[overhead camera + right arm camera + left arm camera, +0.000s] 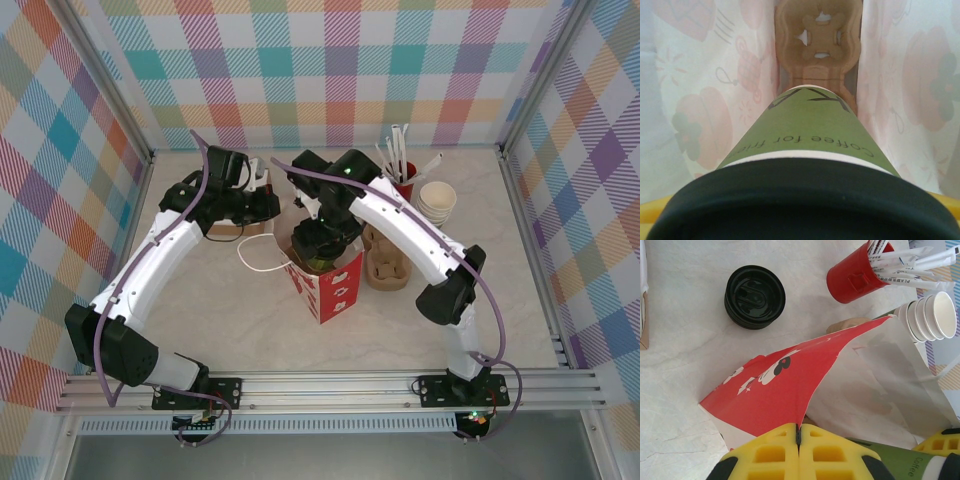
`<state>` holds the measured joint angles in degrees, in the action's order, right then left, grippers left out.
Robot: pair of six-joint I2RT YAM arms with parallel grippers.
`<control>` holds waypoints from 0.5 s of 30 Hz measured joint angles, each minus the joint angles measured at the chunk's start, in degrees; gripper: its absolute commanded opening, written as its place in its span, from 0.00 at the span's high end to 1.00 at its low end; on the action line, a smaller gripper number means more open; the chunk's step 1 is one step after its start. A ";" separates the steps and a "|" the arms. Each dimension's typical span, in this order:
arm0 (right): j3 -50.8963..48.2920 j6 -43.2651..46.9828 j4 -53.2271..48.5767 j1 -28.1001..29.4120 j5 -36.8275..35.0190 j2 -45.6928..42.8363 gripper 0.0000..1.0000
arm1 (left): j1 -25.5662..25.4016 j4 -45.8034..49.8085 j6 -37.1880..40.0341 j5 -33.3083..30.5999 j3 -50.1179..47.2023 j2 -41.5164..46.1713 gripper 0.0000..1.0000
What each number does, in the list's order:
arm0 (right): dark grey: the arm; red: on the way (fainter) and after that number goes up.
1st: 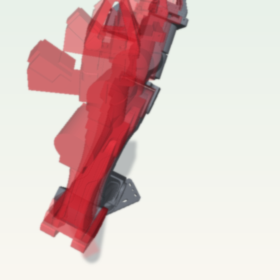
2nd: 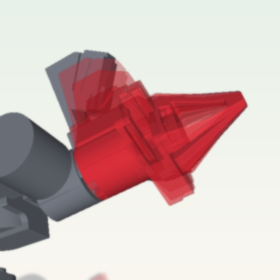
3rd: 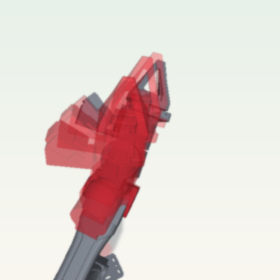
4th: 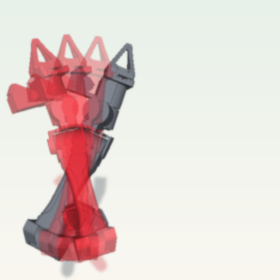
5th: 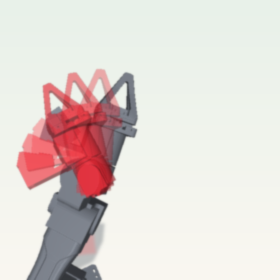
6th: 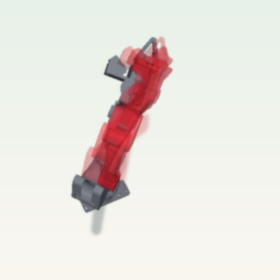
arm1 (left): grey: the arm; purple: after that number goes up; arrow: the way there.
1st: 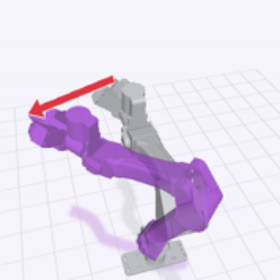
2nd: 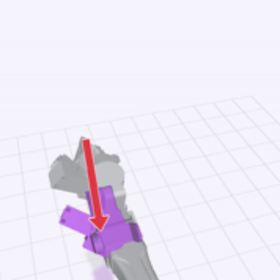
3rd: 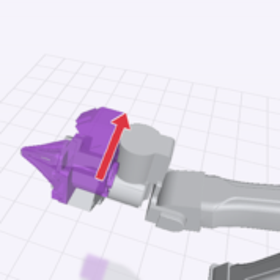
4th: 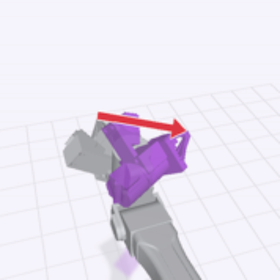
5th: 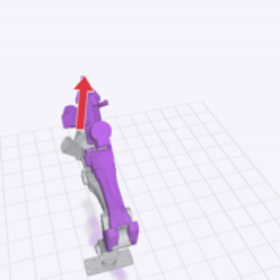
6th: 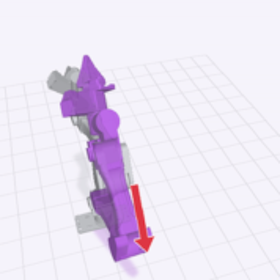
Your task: Pack the takeout coffee
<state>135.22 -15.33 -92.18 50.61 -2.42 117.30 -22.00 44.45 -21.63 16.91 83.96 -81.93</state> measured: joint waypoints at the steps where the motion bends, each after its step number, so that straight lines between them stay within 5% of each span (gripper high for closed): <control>1: -0.76 0.02 -0.02 0.00 -0.02 0.00 0.23 | 0.00 0.02 0.00 0.02 0.02 0.00 1.00; 15: -8.00 0.42 -0.02 -0.35 0.02 0.00 0.23 | 0.00 0.42 0.00 -0.02 0.20 0.00 1.00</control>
<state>127.22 -14.92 -92.20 50.26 -2.39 117.30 -22.00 44.86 -21.63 16.88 84.16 -81.93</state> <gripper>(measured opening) 0.843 0.040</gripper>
